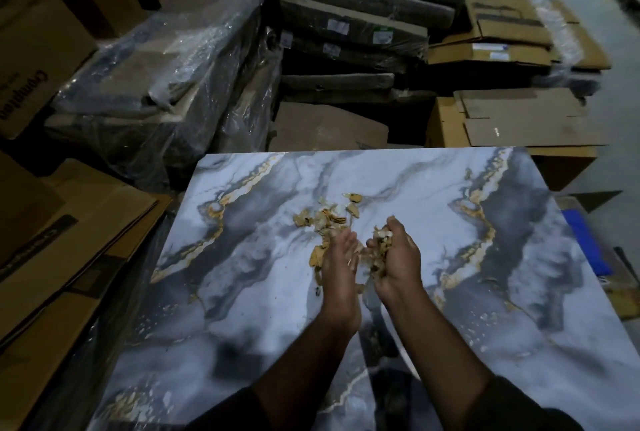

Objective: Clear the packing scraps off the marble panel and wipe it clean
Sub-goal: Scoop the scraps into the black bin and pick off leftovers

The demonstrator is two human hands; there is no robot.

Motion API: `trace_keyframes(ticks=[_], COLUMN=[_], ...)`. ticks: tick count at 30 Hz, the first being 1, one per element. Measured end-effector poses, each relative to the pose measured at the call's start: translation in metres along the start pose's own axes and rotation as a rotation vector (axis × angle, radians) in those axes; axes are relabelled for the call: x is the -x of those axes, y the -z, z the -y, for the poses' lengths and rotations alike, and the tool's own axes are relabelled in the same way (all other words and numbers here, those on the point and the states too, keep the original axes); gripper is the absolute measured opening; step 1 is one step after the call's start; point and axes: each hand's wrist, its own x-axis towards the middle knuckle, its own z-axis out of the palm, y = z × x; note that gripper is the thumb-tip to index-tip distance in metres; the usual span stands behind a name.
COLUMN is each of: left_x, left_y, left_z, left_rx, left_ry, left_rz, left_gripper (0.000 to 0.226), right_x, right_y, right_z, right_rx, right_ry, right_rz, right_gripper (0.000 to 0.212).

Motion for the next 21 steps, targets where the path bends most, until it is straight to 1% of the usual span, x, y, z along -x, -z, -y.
trace_keyframes(ticks=[1,4,6,7,9,11,13,15,18,21], left_x=[0.004,0.019,0.032,0.038,0.048,0.054,0.059,0.069,0.089,0.114], left_y=[-0.001,-0.016,-0.028,-0.032,-0.036,-0.037,-0.038,-0.04,-0.041,-0.036], left_z=[0.001,0.005,0.001,-0.001,-0.005,-0.006,-0.005,-0.005,-0.001,0.006], left_rx=[0.029,0.218,0.319,0.352,0.377,0.378,0.337,0.272,0.196,0.134], left_ry=[-0.003,0.092,0.162,0.186,0.201,0.221,0.232,0.224,0.167,0.118], left_rz=[-0.018,-0.04,-0.029,-0.009,0.036,0.07,0.089,0.108,0.145,0.19], left_gripper=[0.052,0.052,0.049,0.047,0.044,0.041,0.038,0.034,0.027,0.032], right_x=[0.0,0.004,0.011,0.016,0.027,0.039,0.054,0.066,0.089,0.114], right_y=[0.002,0.007,0.012,0.014,0.021,0.027,0.033,0.041,0.052,0.068], right_z=[0.004,0.005,0.005,0.005,0.006,0.007,0.007,0.005,0.002,-0.003], right_rx=[-0.033,-0.164,-0.243,-0.262,-0.21,-0.04,0.155,0.269,0.297,0.253], right_ry=[-0.038,-0.132,-0.19,-0.187,-0.094,0.088,0.252,0.363,0.437,0.464], right_rz=[0.008,0.028,0.04,0.046,0.06,0.071,0.054,0.035,0.026,-0.008], right_gripper=[0.025,0.03,0.032,0.034,0.035,0.031,0.033,0.032,0.033,0.035])
